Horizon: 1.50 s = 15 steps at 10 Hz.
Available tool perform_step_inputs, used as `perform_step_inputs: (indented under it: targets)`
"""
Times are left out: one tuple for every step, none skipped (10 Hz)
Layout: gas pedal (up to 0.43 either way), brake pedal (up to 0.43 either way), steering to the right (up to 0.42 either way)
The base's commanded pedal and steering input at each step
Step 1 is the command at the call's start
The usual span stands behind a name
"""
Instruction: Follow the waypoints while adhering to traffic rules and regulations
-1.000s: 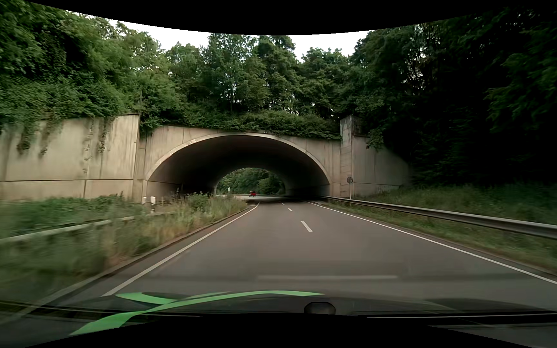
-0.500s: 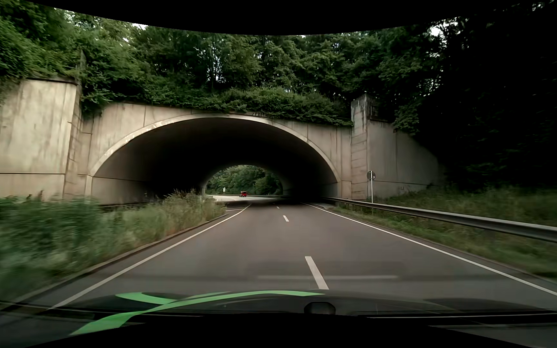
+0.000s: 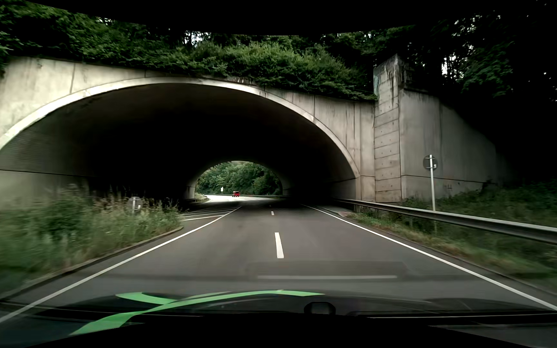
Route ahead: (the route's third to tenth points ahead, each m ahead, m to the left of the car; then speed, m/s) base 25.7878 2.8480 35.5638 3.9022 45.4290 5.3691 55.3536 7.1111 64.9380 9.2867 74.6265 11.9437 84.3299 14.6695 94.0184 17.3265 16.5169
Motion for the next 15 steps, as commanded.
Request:
perform_step_inputs:
  targets:
    - [0.311,0.000,-0.004]
    - [0.311,0.000,-0.004]
    - [0.311,0.000,-0.007]
    - [0.311,0.000,-0.014]
    - [0.311,0.000,-0.016]
    - [0.311,0.000,-0.017]
    - [0.311,0.000,-0.018]
    - [0.311,0.000,-0.018]
    - [0.311,0.000,-0.018]
    - [0.311,0.000,-0.018]
    - [0.311,0.000,-0.019]
    - [0.299,0.000,-0.019]
    - [0.299,0.000,-0.019]
    - [0.299,0.000,-0.019]
    - [0.299,0.000,-0.020]
